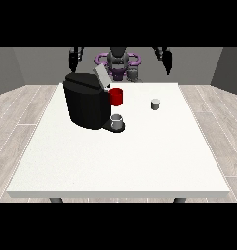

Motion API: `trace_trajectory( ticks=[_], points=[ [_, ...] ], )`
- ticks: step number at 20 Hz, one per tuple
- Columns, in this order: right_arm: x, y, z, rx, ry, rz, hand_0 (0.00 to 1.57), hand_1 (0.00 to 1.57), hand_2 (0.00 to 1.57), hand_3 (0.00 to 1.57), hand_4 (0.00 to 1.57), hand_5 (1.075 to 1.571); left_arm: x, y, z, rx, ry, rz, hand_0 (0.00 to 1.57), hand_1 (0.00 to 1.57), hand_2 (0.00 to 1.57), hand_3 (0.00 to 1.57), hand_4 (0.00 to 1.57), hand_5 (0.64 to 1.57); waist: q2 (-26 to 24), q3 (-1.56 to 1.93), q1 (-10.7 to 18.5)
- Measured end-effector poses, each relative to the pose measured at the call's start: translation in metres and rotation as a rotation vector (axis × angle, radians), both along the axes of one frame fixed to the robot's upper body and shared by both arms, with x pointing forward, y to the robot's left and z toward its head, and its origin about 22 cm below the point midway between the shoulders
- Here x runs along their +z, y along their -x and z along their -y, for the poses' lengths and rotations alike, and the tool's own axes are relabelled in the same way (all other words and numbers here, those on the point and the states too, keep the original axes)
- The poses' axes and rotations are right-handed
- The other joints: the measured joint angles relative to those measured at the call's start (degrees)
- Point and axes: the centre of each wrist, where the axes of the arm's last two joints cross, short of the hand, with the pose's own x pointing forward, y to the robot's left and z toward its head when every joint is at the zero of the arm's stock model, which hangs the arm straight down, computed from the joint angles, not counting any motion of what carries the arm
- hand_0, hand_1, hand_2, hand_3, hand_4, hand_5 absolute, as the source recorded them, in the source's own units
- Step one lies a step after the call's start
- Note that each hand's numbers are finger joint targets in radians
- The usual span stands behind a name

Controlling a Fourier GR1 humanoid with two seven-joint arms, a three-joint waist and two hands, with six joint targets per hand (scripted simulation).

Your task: Insert the coffee pod into the coffee machine and close the lid

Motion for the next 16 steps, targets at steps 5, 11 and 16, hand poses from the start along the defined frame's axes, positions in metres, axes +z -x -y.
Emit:
trace_trajectory(
  ticks=[5, 11, 16],
  points=[
    [-0.003, -0.005, 0.008, -0.015, -0.009, -0.009, 0.0, 0.0, 0.0, 0.0, 0.0, 1.571, -0.002, 0.001, -0.008, -0.094, -0.074, 0.031, 0.0, 0.0, 0.0, 0.0, 0.0, 1.571, 0.2, 0.51, 0.2],
    [-0.007, -0.007, 0.012, -0.145, 0.084, 0.017, 0.0, 0.0, 0.0, 0.0, 0.0, 1.571, 0.004, 0.004, -0.024, -0.245, -0.239, 0.087, 0.0, 0.0, 0.0, 0.0, 0.0, 1.571, 0.3, 0.66, 0.1],
    [-0.005, -0.011, 0.003, -0.145, 0.113, 0.056, 0.0, 0.0, 0.0, 0.0, 0.0, 1.571, 0.01, -0.012, -0.047, -0.258, -0.36, 0.076, 0.0, 0.0, 0.0, 0.0, 0.0, 1.571, 2.5, 0.69, -2.5]
  ],
)
